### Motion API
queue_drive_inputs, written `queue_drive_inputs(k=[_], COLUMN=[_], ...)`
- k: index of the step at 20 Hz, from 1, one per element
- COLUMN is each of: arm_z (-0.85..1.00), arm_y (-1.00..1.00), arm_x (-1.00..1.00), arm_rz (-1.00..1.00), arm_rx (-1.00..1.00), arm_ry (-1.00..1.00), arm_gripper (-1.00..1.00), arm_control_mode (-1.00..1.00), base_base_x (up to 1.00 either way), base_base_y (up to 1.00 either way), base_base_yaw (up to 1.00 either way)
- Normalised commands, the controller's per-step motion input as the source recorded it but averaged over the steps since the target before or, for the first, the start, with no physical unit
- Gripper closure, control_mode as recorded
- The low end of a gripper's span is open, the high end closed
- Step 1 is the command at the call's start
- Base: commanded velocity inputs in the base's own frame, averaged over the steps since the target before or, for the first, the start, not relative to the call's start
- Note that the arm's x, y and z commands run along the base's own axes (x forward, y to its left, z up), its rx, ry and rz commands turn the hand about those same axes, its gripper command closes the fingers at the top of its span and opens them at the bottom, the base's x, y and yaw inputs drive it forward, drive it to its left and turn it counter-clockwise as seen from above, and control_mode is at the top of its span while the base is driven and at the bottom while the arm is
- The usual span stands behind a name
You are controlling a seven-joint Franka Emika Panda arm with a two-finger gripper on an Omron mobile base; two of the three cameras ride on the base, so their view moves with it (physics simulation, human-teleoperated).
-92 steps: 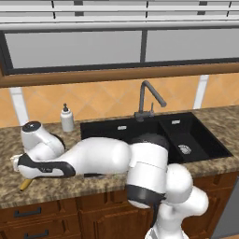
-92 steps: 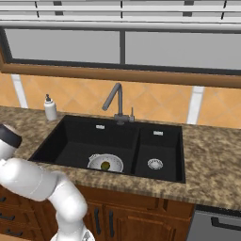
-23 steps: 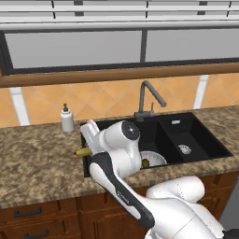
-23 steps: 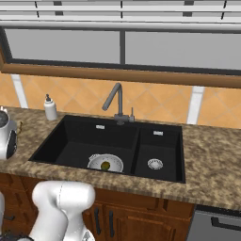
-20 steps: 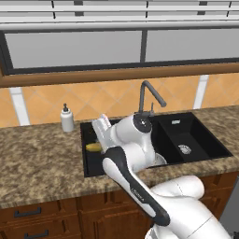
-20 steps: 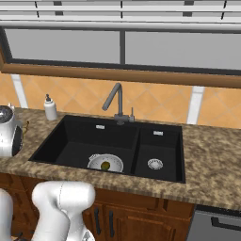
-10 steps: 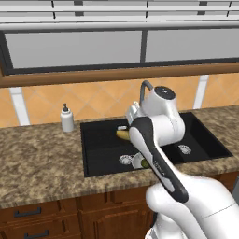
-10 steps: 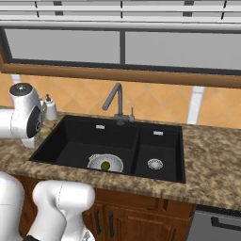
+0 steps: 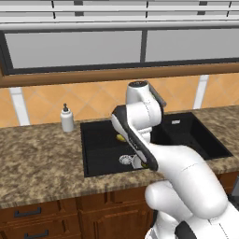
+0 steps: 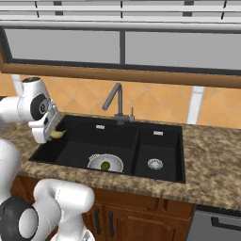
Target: Put the colander in the sink, put the banana, mango in the colander, and turn on the sink faucet and pour water over the colander.
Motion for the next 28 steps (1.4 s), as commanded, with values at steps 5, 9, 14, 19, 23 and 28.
queue_drive_inputs(k=[5,9,14,19,23,28], arm_z=[-0.27,-0.6,-0.66,-0.71,-0.54,-0.14], arm_y=[-0.43,-0.42,-0.42,-0.39,-0.33,-0.26], arm_x=[0.53,0.47,0.23,0.05,0.07,0.36], arm_rz=[0.04,0.22,0.22,0.17,0.08,0.03], arm_rx=[-0.15,-0.13,-0.04,-0.04,-0.02,-0.02], arm_ry=[0.04,0.01,0.0,0.08,0.29,0.33], arm_gripper=[1.0,1.0,1.0,1.0,1.0,1.0], arm_control_mode=[-1.0,-1.0,-1.0,-1.0,-1.0,-1.0], base_base_x=[0.0,0.0,0.0,0.0,0.0,0.0], base_base_y=[0.0,0.0,0.0,0.0,0.0,0.0], base_base_yaw=[0.0,0.0,0.0,0.0,0.0,0.0])
